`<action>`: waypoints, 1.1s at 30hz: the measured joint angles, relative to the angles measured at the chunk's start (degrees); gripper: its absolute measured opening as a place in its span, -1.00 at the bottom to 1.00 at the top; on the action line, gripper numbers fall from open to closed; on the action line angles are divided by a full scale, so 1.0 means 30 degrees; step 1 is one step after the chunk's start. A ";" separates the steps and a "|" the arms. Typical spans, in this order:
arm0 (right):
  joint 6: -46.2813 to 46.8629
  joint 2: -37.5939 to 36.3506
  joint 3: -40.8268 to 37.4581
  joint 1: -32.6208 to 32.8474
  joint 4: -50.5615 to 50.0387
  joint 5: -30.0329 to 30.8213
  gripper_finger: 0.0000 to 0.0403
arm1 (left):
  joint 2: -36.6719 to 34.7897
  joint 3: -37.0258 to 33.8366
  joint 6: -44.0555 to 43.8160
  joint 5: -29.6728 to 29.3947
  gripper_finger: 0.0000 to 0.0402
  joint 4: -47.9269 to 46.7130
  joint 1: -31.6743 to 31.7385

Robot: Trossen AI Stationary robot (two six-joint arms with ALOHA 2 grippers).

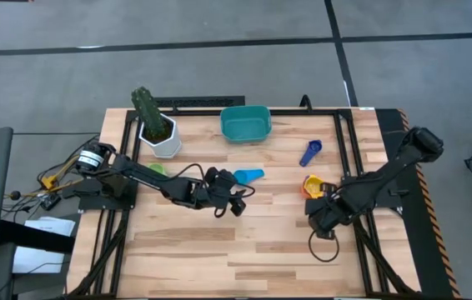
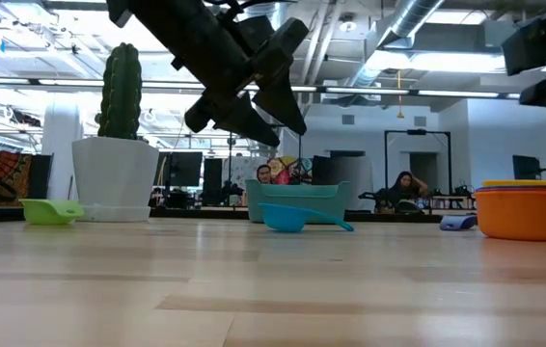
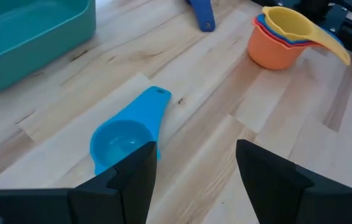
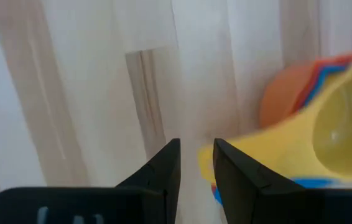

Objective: Nest measuring cups in basket
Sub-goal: Stack the yellow measuring cup into the large blue measuring cup

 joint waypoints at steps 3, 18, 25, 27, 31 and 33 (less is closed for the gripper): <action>0.0801 -0.0536 -0.0001 0.0037 -0.1077 0.0553 -0.42 | 0.0000 0.0000 0.0080 -0.0058 0.05 0.0001 -0.0050; -0.1114 0.1185 -0.0001 -0.1335 0.2663 0.1599 -0.42 | 0.0013 0.0000 -0.0204 -0.0327 0.05 0.0176 -0.0422; -0.0590 0.2624 -0.0001 -0.1285 -0.0290 0.1167 -0.42 | 0.0015 0.0000 -0.0424 -0.0418 0.05 0.0168 -0.0642; 0.0096 0.2625 -0.0008 -0.1123 -0.1522 0.1017 -0.42 | 0.0015 0.0000 -0.0433 -0.0463 0.05 0.0168 -0.0748; 0.1213 0.2108 -0.0022 -0.0590 -0.2545 0.1137 -0.42 | 0.0015 0.0000 -0.0437 -0.0633 0.05 0.0158 -0.0898; 0.1432 0.1716 -0.0022 -0.0312 -0.2484 0.1260 -0.42 | 0.0015 0.0000 -0.0437 -0.0685 0.05 0.0154 -0.0909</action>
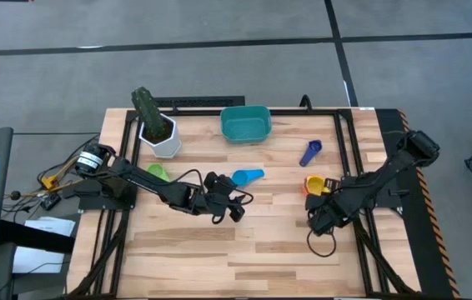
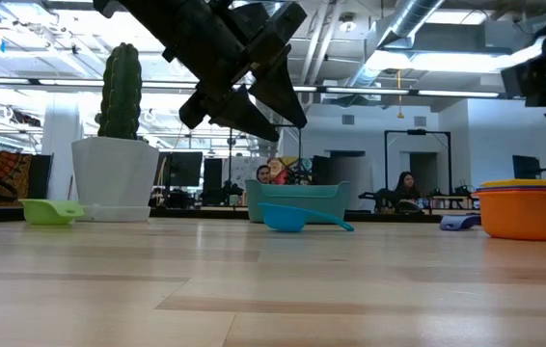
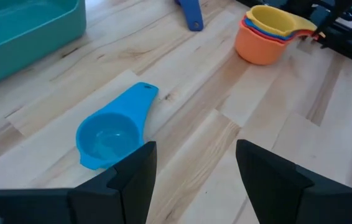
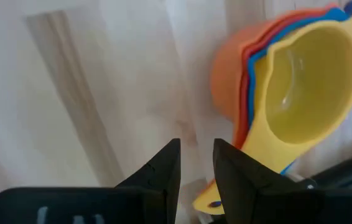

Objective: Nest measuring cups in basket
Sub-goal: Stack the yellow measuring cup into the large blue measuring cup

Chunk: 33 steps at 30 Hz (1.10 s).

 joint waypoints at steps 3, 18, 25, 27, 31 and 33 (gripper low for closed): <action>0.0474 -0.0724 0.0007 0.0297 -0.0511 0.0260 -0.42 | 0.0000 0.0000 0.0000 -0.0051 0.05 0.0000 0.0006; 0.2014 -0.3194 -0.0109 0.1008 -0.0192 0.1248 -0.42 | 0.0007 0.0007 -0.0226 -0.0175 0.05 -0.0153 0.0006; 0.2122 -0.2930 -0.1600 0.1332 0.0180 0.0410 -0.42 | 0.0007 0.0007 -0.0226 -0.0175 0.05 -0.0202 0.0006; 0.2419 -0.2930 -0.2125 0.1332 0.0310 0.0219 -0.42 | 0.0007 0.0007 -0.0300 -0.0151 0.05 -0.0211 0.0006; 0.2888 -0.2937 -0.2497 0.1332 -0.0122 0.0127 -0.42 | 0.0007 0.0007 -0.0417 -0.0131 0.05 -0.0197 0.0006; 0.3240 -0.2937 -0.2499 0.1332 -0.0751 0.0187 -0.42 | 0.0007 0.0007 -0.0489 -0.0146 0.05 -0.0185 0.0006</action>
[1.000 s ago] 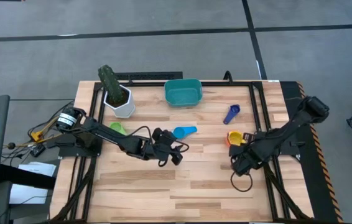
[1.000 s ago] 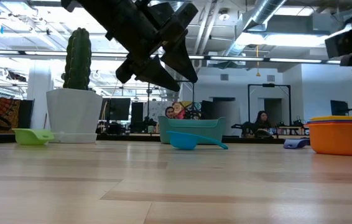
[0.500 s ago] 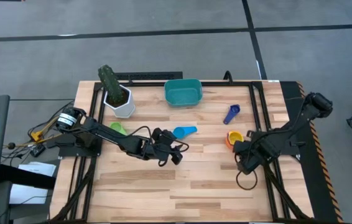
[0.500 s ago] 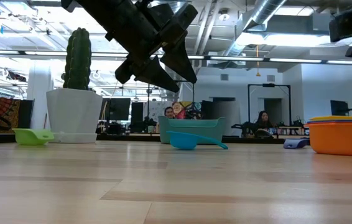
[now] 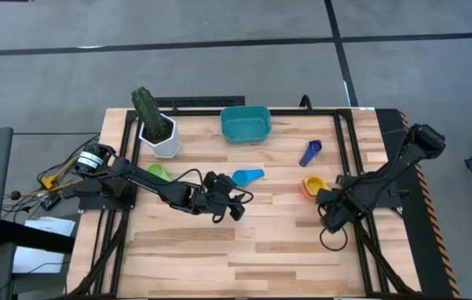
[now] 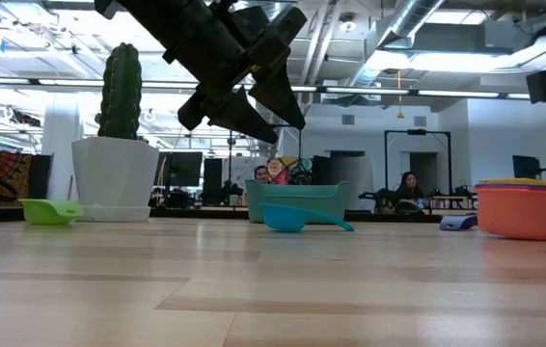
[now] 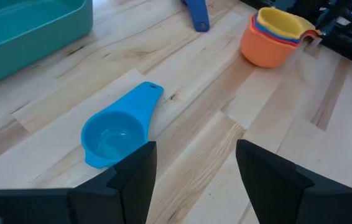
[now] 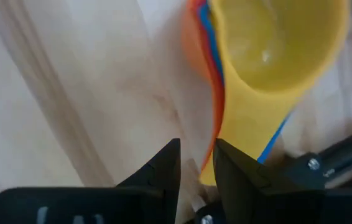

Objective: Nest measuring cups in basket
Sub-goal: Stack the yellow measuring cup into the large blue measuring cup, then adjust the stacked measuring cups

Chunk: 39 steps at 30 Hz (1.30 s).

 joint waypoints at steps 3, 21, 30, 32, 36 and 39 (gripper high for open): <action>0.0669 0.0000 0.0000 -0.0007 -0.1205 0.0145 -0.42 | 0.0000 0.0000 -0.0014 -0.0007 0.05 0.0013 0.0000; 0.1770 -0.2460 0.1006 -0.0933 -0.0513 0.5335 -0.59 | -0.3212 0.0022 -0.1198 -0.1765 0.05 -0.6178 -0.0007; 0.1678 -0.2872 -0.0136 -0.5889 -0.1792 0.5621 -0.70 | -0.3203 0.0021 -0.1800 -0.1710 0.05 -0.7736 0.0295; 0.1320 -0.2670 -0.0440 -0.6798 -0.1470 0.5399 -0.72 | -0.3133 0.0015 -0.1800 -0.1618 0.05 -0.7757 0.0467; 0.0757 -0.2363 -0.0822 -0.7905 -0.0963 0.5249 -0.75 | -0.3155 0.0015 -0.1708 -0.1417 0.05 -0.8072 0.0921; 0.0268 -0.2142 -0.1091 -0.8340 -0.0539 0.4992 -0.79 | -0.3155 0.0015 -0.1561 -0.1075 0.05 -0.8129 0.1196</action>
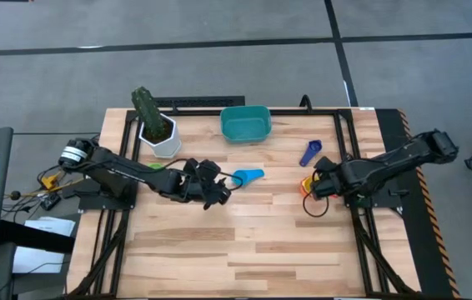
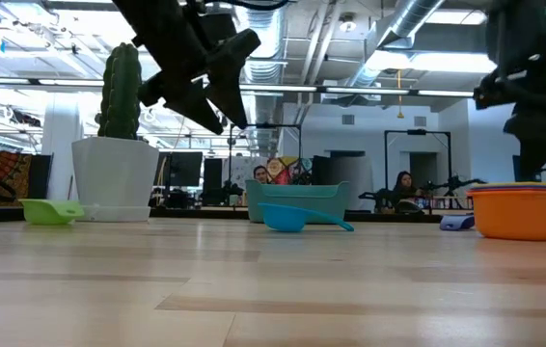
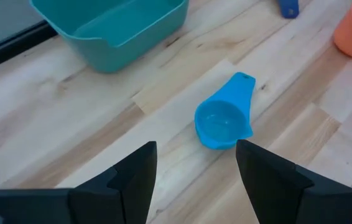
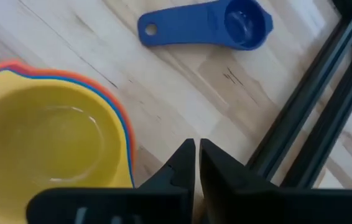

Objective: Nest measuring cups in basket
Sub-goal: Adjust the stacked measuring cups

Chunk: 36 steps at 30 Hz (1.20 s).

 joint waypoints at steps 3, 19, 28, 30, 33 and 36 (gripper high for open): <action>-0.0277 -0.0041 -0.0311 -0.0190 0.0364 -0.0456 -0.83 | 0.0082 -0.0043 0.0112 0.0301 0.05 0.0054 0.0133; 0.0003 -0.0022 -0.0592 0.1144 0.1815 -0.3501 -0.82 | -0.0153 -0.1479 -0.0703 0.0959 0.05 0.0578 0.0270; 0.0118 -0.0022 -0.0592 0.2479 0.4334 -0.4779 -0.90 | -0.0168 -0.1486 -0.0861 0.0568 0.05 -0.0333 0.0298; 0.0110 -0.0022 -0.0592 0.2713 0.4917 -0.5039 -0.90 | -0.0175 -0.1486 -0.0906 0.0551 0.05 -0.0348 0.0298; 0.0124 -0.0022 -0.0577 0.3068 0.5182 -0.5129 -0.87 | -0.0176 -0.1486 -0.0908 0.0543 0.05 -0.0312 0.0298; 0.0326 -0.0030 -0.0425 0.3190 0.4671 -0.5240 -0.83 | -0.0178 -0.1486 -0.0881 0.0543 0.05 -0.0348 0.0298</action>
